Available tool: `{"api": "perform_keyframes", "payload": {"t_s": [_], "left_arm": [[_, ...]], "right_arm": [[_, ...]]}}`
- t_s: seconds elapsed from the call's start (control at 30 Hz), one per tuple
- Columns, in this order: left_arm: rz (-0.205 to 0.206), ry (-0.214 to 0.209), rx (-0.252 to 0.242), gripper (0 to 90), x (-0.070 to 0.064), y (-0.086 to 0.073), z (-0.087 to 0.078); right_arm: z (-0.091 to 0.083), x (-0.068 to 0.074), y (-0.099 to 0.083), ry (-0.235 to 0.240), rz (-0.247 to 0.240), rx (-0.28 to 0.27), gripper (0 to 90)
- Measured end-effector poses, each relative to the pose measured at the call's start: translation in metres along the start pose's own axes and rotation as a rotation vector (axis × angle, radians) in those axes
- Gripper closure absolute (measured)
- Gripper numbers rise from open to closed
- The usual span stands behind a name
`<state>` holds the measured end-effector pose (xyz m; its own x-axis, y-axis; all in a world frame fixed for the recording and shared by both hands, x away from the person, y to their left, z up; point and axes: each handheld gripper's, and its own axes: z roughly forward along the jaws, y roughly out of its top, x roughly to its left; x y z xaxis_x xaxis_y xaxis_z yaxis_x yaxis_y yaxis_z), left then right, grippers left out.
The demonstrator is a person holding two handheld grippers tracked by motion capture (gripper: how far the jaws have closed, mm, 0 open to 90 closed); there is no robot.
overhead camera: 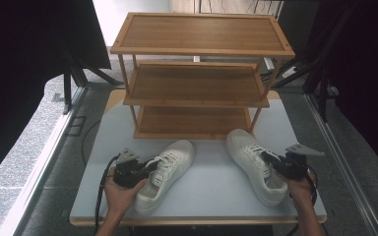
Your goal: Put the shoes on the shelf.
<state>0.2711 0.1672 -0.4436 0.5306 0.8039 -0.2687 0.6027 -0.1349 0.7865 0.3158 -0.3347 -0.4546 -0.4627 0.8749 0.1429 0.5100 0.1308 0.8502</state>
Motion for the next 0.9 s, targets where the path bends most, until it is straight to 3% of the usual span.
{"api": "perform_keyframes", "payload": {"t_s": [0.07, 0.1, 0.13, 0.2, 0.33, 0.43, 0.47, 0.63, 0.73, 0.9], "left_arm": [[-0.056, -0.042, -0.016, 79.5, 0.001, 0.001, -0.005], [-0.056, -0.042, -0.016, 79.5, 0.001, 0.001, -0.005], [-0.091, -0.084, -0.045, 79.6, 0.000, 0.000, -0.013], [-0.103, -0.100, -0.058, 79.6, 0.000, 0.000, -0.016], [-0.129, -0.154, -0.157, 79.5, -0.006, 0.004, -0.039], [-0.147, -0.169, -0.188, 79.2, -0.006, 0.005, -0.046], [-0.153, -0.182, -0.218, 79.2, -0.008, 0.008, -0.053], [-0.163, -0.212, -0.287, 79.1, -0.011, 0.012, -0.064], [-0.191, -0.239, -0.333, 79.2, -0.010, 0.013, -0.069], [-0.189, -0.227, -0.349, 79.1, -0.011, 0.014, -0.075]], "right_arm": [[-0.004, -0.001, -0.003, 0.041, 0.061, -0.032, 84.4], [-0.004, -0.001, -0.003, 0.041, 0.061, -0.032, 84.4], [-0.011, -0.001, -0.004, 0.080, 0.106, -0.076, 84.3], [-0.015, 0.000, -0.005, 0.098, 0.127, -0.098, 84.3], [-0.036, 0.006, -0.002, 0.187, 0.212, -0.205, 84.3], [-0.044, 0.011, 0.001, 0.200, 0.226, -0.235, 84.2], [-0.050, 0.016, 0.004, 0.201, 0.226, -0.261, 84.2], [-0.055, 0.021, 0.008, 0.212, 0.234, -0.284, 84.2], [-0.055, 0.025, 0.010, 0.222, 0.246, -0.297, 84.0], [-0.057, 0.031, 0.015, 0.216, 0.223, -0.305, 83.8]]}}
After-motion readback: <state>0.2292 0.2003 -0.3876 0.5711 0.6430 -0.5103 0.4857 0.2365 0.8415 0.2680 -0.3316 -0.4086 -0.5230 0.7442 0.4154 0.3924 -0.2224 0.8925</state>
